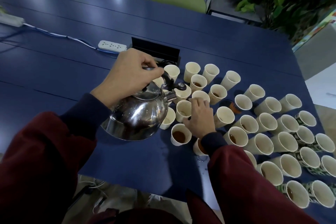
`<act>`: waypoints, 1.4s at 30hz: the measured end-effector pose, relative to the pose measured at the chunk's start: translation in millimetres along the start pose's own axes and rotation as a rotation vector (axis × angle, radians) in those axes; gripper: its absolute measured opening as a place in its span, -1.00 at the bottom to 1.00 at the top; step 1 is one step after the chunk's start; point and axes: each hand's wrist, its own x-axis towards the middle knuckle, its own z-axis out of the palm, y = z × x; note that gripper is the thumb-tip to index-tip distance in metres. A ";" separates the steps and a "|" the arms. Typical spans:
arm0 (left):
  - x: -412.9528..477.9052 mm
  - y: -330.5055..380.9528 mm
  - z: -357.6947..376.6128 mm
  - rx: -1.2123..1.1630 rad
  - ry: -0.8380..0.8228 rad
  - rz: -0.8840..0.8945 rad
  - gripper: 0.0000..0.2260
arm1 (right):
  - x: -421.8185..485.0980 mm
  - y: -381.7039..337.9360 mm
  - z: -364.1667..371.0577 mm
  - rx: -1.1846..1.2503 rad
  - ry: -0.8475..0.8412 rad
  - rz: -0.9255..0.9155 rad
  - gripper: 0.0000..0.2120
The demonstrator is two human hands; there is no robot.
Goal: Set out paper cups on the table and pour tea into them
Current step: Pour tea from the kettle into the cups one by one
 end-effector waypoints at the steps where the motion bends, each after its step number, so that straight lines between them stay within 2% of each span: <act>1: 0.6 -1.0 -0.1 0.007 0.005 0.000 -0.87 | 4.7 1.0 1.1 -0.034 -0.020 -0.020 -0.46; 6: 7.9 -5.7 -2.8 0.011 0.003 -0.002 -0.85 | 21.0 3.3 10.7 -0.134 -0.085 -0.055 -0.41; 11: 18.4 -11.7 -7.9 0.007 -0.055 0.033 -0.84 | 23.8 6.3 19.0 -0.110 -0.088 -0.040 -0.42; 15: 28.9 -14.8 -9.8 -0.018 -0.140 0.078 -0.83 | 14.0 -2.7 13.7 0.272 0.085 0.062 -0.42; 18: 37.7 -18.1 -11.0 -0.039 -0.195 0.122 -0.84 | 10.9 -22.8 -2.3 0.582 0.123 0.094 -0.42; 23: 49.3 -15.3 -13.9 0.015 -0.310 0.219 -0.87 | 8.2 -52.2 -13.6 0.750 0.234 0.048 -0.43; 28: 57.6 -10.7 -16.7 0.131 -0.316 0.340 -0.85 | 7.9 -76.6 -19.1 0.923 0.305 0.112 -0.41; 34: 61.6 -10.9 -14.7 0.165 -0.352 0.394 -0.86 | 5.0 -84.9 -13.2 0.910 0.295 0.186 -0.43; 42: 64.2 -2.3 -9.3 0.200 -0.365 0.385 -0.85 | 8.9 -75.9 -15.5 0.919 0.254 0.165 -0.43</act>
